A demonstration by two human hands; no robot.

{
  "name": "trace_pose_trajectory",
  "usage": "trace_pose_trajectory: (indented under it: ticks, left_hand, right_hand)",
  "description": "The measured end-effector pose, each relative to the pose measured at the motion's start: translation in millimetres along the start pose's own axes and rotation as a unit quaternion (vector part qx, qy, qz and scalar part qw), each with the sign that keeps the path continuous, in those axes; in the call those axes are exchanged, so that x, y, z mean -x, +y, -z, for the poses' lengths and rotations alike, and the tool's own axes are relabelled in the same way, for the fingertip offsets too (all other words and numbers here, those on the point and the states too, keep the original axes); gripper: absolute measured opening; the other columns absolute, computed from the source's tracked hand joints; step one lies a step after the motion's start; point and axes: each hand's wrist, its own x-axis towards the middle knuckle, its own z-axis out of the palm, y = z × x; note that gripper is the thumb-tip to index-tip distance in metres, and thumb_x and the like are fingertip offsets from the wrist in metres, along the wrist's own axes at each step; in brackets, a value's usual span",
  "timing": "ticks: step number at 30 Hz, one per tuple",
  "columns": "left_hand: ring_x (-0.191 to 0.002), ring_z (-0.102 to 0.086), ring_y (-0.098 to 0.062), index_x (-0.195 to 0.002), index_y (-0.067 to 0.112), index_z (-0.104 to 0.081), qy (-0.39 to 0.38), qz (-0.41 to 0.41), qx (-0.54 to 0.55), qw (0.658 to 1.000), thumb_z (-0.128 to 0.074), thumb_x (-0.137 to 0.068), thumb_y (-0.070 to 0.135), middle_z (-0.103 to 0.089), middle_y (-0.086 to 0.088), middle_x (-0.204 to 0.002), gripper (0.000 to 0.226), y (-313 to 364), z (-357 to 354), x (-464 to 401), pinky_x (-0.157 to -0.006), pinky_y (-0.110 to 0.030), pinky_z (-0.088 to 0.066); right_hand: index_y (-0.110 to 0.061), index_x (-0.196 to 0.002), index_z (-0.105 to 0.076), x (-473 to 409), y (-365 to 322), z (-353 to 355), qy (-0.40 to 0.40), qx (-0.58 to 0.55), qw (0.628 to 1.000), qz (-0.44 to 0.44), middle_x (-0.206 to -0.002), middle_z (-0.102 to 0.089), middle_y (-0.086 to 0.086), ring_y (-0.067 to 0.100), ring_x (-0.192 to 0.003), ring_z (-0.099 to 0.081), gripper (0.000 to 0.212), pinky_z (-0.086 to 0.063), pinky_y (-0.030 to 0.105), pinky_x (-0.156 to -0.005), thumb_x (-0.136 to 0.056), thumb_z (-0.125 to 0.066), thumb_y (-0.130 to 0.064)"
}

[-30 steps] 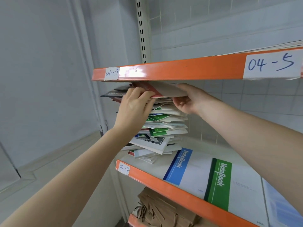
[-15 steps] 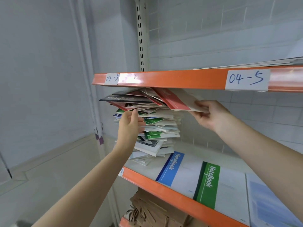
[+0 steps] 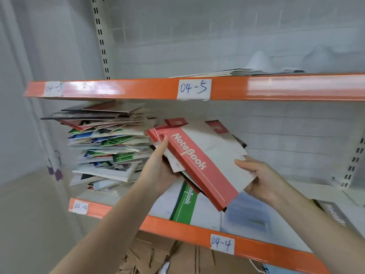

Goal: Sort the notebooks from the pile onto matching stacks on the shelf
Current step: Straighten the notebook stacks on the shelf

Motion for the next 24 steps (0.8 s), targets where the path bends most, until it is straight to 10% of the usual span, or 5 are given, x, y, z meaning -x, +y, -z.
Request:
trace_pose_trajectory:
  ticks: [7,15,24]
  left_hand:
    - [-0.090,-0.072,-0.022,-0.108,0.010,-0.065,-0.027,0.114,-0.036,0.992,-0.054,-0.094,0.025,-0.073,-0.009,-0.103,0.024,-105.9,-54.6,5.1,-0.079,-0.039,-0.051]
    - [-0.106,-0.065,-0.033,-0.119,0.010,-0.062,-0.091,0.210,0.027,0.973,-0.066,-0.080,0.036,-0.067,-0.015,-0.117,0.047,-228.6,-117.4,2.1,-0.077,-0.050,-0.056]
    - [-0.107,-0.062,-0.039,-0.115,0.014,-0.063,-0.055,0.210,0.029,0.976,-0.059,-0.087,0.014,-0.069,-0.017,-0.111,0.029,-300.7,-185.5,-6.3,-0.097,-0.061,-0.042]
  right_hand:
    - [-0.006,-0.120,-0.057,62.7,11.3,102.5,0.153,0.144,0.978,-0.001,-0.108,-0.071,0.011,0.021,-0.095,-0.068,0.031,-0.057,0.029,-0.071,-0.091,-0.061,-0.015]
    - [-0.008,-0.081,-0.052,133.4,-11.5,204.0,0.329,0.157,0.931,0.023,-0.088,-0.066,0.012,0.024,-0.077,-0.065,0.015,-0.051,0.032,-0.063,-0.091,-0.061,-0.014]
    - [-0.017,-0.067,-0.051,181.9,-43.8,298.0,0.388,0.507,0.768,0.044,-0.069,-0.052,-0.005,0.012,-0.065,-0.048,0.030,-0.033,0.023,-0.055,-0.096,-0.048,-0.021]
